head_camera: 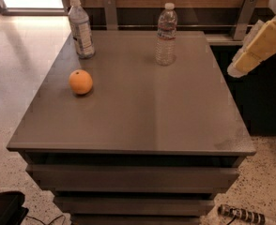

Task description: Pick water bottle

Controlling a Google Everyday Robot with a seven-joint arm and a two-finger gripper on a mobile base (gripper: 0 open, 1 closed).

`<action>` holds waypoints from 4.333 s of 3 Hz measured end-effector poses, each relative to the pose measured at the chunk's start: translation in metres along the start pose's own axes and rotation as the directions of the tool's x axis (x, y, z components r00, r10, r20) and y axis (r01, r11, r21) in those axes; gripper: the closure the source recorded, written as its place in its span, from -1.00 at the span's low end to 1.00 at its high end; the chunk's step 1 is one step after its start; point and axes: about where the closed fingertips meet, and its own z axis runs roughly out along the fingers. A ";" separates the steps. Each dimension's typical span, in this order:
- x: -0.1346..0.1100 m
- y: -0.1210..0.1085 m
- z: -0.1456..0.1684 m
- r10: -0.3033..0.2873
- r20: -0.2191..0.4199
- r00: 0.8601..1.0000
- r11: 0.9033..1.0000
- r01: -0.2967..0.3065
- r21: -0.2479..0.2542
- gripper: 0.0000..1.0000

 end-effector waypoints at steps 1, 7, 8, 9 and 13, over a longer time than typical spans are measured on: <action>0.005 -0.030 0.025 0.126 0.073 0.989 0.990 -0.131 0.061 -1.00; -0.027 -0.106 0.160 0.408 0.336 0.849 0.908 -0.415 -0.055 -1.00; -0.029 -0.120 0.193 0.455 0.403 0.794 0.884 -0.459 -0.091 -1.00; -0.035 -0.117 0.223 0.496 0.440 0.749 0.861 -0.491 -0.134 -1.00; -0.068 -0.107 0.284 0.518 0.599 0.610 0.847 -0.464 -0.260 -1.00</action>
Offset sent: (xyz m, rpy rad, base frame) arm 0.1071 -0.0278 -0.0339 0.4661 -0.0819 -0.3171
